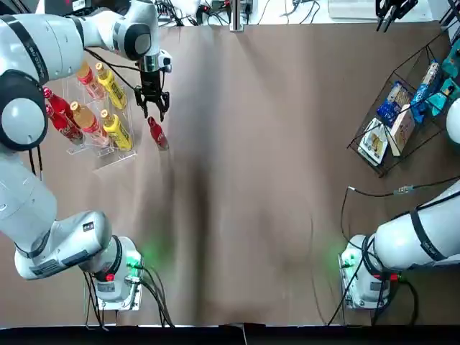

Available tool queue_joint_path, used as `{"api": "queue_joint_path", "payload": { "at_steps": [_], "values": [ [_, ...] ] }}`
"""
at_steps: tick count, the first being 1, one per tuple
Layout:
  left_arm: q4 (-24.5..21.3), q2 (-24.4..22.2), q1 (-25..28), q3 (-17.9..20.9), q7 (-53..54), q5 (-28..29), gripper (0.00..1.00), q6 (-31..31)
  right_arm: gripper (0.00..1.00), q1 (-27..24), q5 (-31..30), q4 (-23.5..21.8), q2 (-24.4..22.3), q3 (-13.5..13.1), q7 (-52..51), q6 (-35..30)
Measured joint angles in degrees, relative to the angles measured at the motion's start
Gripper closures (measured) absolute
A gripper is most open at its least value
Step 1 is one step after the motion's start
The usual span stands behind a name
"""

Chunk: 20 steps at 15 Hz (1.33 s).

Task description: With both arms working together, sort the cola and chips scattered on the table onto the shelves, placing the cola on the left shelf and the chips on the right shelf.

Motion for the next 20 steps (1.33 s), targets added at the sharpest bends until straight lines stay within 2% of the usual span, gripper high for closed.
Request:
{"api": "queue_joint_path", "payload": {
  "at_steps": [1, 2, 3, 4, 9, 13, 14, 15, 17, 20],
  "values": [
    [0.0, -0.2, 0.0, 0.0, 0.0, 0.0, 0.25, -0.2, 0.74, 0.1, 0.4, 0.0, 0.0, 0.0, -1.5, 0.3],
    [0.0, -0.4, 0.0, 0.0, 0.0, 0.0, 0.30, -0.8, 0.71, 0.3, 1.0, 0.0, 0.0, 0.0, -2.5, 0.7],
    [0.0, -0.5, 0.0, 0.0, 0.0, 0.0, 0.38, -1.4, 0.64, 0.8, 1.1, 0.0, 0.0, 0.1, -2.8, 1.0],
    [0.0, -0.6, 0.0, 0.0, 0.0, 0.0, 0.39, -2.3, 0.46, 1.4, 1.2, 0.0, 0.0, 0.2, -2.8, 1.5],
    [0.0, -0.7, -0.2, -0.1, -0.4, 0.0, 0.42, -4.6, 0.01, 1.5, 1.2, 0.1, 0.0, 0.2, -2.8, 1.5],
    [0.0, -0.7, -0.6, -0.2, -1.0, 0.0, 0.45, -5.4, 0.00, 2.6, 1.2, 0.2, -0.1, 0.3, -3.1, 1.4],
    [0.0, -0.7, -0.7, -0.2, -1.1, 0.0, 0.52, -5.4, 0.00, 3.3, 1.2, 0.2, -0.1, 0.4, -3.1, 1.4],
    [0.0, -0.7, -0.8, -0.2, -1.1, 0.0, 0.52, -5.4, 0.00, 4.0, 1.2, 0.2, -0.1, 0.4, -3.1, 1.5],
    [0.0, -0.7, -0.8, -0.2, -1.2, 0.0, 0.59, -5.4, 0.00, 4.6, 1.1, 0.2, -0.4, 0.5, -3.8, 1.6],
    [0.0, -0.8, -0.8, -0.2, -1.2, 0.0, 0.65, -5.4, 0.00, 4.4, 1.1, -1.1, -2.8, 0.0, -10.3, 1.1]
  ]
}}
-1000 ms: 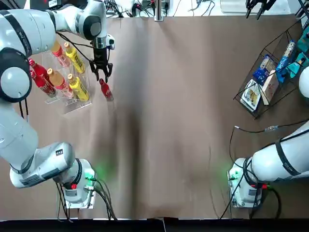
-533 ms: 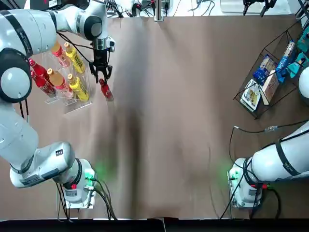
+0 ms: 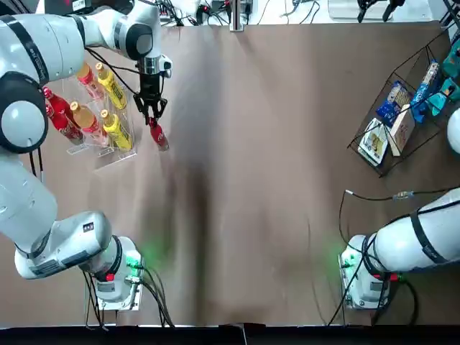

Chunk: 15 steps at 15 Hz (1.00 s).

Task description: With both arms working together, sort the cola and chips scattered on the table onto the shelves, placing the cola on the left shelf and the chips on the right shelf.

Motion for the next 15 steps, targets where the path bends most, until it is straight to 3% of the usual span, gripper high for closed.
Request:
{"api": "queue_joint_path", "payload": {
  "at_steps": [7, 11, 15],
  "values": [
    [1.3, -0.1, 0.2, 0.1, -0.2, 0.0, 0.67, -0.7, 0.00, 0.1, -2.9, -4.8, -3.0, -0.2, -2.3, 1.5],
    [14.2, -0.6, 1.9, 0.6, 0.4, 0.1, 0.67, -13.7, 0.00, -0.2, -3.2, -5.1, -3.2, -0.5, -2.3, 1.2],
    [20.6, -1.4, 7.8, 0.7, 5.6, 0.8, 0.67, -20.3, 0.00, -0.6, -3.2, -5.1, -3.4, -0.8, -2.4, 1.0]
  ]
}}
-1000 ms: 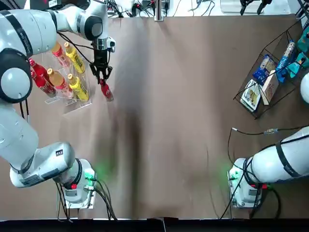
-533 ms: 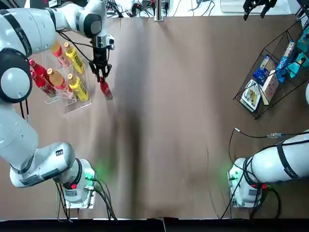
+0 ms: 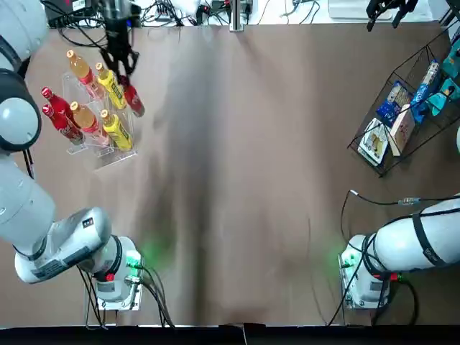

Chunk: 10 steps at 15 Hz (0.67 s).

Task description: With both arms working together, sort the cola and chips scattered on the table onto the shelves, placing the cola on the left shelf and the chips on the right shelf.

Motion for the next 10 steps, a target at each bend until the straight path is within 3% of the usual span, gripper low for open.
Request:
{"api": "queue_joint_path", "payload": {
  "at_steps": [5, 10],
  "values": [
    [5.0, -0.4, 9.4, 0.1, 4.1, 0.5, 0.67, -4.2, 0.00, 0.0, 0.0, -2.6, -2.2, 0.0, 0.0, 3.3],
    [5.4, -1.9, 17.8, 0.0, 5.0, 0.5, 0.67, -4.8, 0.00, -0.7, 0.0, -6.2, -5.6, -0.1, 0.0, 4.1]
  ]
}}
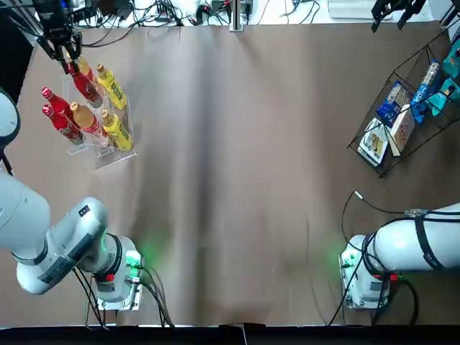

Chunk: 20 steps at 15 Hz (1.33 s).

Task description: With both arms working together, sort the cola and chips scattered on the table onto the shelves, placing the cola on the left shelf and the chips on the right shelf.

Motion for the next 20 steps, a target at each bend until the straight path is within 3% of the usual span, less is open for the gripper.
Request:
{"api": "queue_joint_path", "payload": {
  "at_steps": [8, 20],
  "values": [
    [0.8, -1.7, 8.1, 1.2, -2.8, -0.1, 0.67, 0.0, 0.00, -0.1, 0.0, -0.7, -0.1, 0.1, 0.0, 0.1],
    [1.6, -1.7, 10.3, 1.5, -9.8, -0.1, 0.67, 0.2, 0.00, -0.1, 0.0, -0.8, -0.1, 0.3, 0.0, 0.1]
  ]
}}
